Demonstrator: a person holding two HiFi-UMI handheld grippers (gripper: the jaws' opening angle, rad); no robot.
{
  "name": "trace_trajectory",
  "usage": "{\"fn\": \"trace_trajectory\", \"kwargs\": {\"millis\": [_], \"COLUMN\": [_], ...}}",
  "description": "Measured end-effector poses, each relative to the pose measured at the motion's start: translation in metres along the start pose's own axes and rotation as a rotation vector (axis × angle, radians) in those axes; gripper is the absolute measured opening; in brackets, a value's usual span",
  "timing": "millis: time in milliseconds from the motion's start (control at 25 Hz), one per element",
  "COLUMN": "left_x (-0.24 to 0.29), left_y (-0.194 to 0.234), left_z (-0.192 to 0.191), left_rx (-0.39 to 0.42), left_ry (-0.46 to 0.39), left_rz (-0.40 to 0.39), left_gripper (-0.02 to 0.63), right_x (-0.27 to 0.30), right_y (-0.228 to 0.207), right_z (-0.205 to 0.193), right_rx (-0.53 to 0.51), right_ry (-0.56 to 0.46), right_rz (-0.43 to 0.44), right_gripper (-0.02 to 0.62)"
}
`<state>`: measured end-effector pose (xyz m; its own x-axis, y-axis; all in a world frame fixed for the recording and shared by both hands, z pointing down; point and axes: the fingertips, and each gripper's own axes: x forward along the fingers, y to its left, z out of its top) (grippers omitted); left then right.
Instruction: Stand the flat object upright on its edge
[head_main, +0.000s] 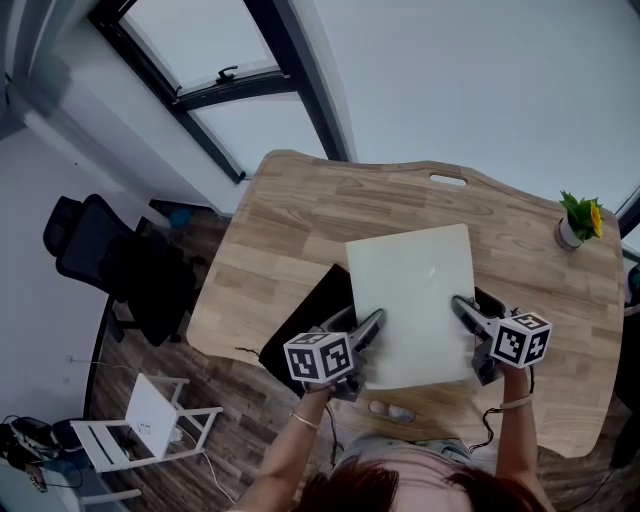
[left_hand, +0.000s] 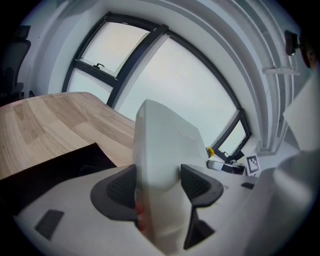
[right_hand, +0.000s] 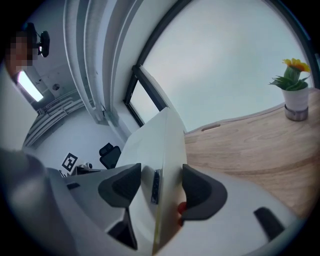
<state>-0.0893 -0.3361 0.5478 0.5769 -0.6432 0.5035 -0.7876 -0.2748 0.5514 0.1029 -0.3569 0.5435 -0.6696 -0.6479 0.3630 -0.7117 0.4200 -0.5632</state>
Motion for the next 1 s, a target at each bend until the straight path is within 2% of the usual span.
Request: {"fn": "trace_trajectory", "kwargs": {"millis": [1000], "left_x": [-0.021], "left_y": [-0.04], "left_z": [0.011], "left_rx": [0.149], "left_ry": [-0.09], "left_rz": [-0.027], "left_gripper": [0.264], "right_x": [-0.045], "right_y": [0.026], "right_z": [0.015], "right_rx": [-0.176], "right_ry": [-0.133], "right_rz": [-0.028], "right_gripper": [0.249]}}
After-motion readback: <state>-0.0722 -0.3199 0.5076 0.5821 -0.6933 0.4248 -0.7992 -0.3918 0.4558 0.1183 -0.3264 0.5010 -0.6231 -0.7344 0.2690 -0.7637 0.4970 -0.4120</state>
